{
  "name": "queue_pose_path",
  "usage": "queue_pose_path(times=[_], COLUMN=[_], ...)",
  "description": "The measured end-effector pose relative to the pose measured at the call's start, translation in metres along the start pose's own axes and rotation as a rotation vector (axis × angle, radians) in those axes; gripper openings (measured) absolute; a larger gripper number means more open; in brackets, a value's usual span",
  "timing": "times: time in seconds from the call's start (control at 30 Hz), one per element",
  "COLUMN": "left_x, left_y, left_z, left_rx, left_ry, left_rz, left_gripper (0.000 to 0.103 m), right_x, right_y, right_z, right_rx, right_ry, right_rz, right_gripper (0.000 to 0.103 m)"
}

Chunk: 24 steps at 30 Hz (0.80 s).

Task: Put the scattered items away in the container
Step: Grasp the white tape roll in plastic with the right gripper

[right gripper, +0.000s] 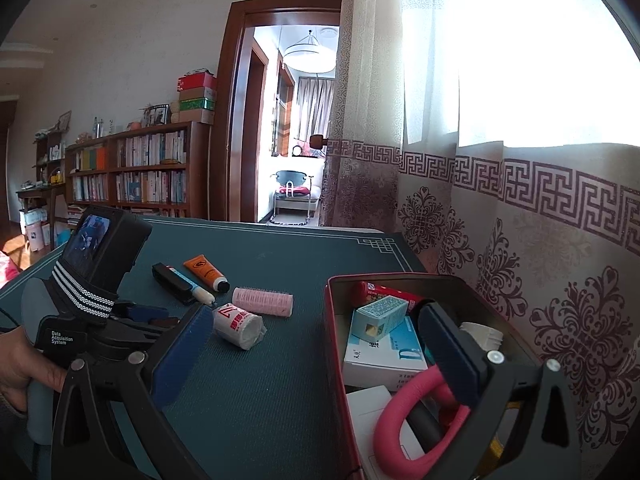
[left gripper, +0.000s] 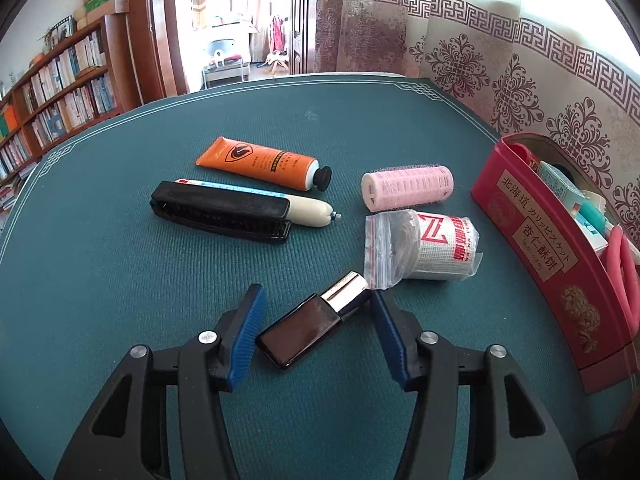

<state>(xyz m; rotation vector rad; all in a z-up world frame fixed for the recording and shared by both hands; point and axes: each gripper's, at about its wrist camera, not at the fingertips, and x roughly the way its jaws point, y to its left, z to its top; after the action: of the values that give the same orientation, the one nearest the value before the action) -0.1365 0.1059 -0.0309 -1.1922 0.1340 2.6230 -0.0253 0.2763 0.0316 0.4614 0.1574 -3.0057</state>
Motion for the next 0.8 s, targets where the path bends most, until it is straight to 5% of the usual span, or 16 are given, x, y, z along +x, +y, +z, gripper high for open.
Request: queue_pose_path(times=[0.27, 0.57, 0.8], left_x=[-0.018, -0.024, -0.015], left_y=[0.03, 0.047, 0.039], left_z=[-0.018, -0.029, -0.03], left_rx=[-0.011, -0.028, 0.03], left_ry=[0.021, 0.001, 0.049], left_rz=[0.052, 0.082, 0.052], left_gripper=[0.057, 0.059, 0.103], right_x=[0.006, 0.04, 0.085], right_y=[0.025, 0.045, 0.044], right_z=[-0.007, -0.004, 0.002], right_rx=[-0.051, -0.019, 0.089], right_ry=[0.048, 0.226, 0.388], right_rz=[0.104, 0.174, 0.157], right_gripper=[0.103, 0.097, 0.093])
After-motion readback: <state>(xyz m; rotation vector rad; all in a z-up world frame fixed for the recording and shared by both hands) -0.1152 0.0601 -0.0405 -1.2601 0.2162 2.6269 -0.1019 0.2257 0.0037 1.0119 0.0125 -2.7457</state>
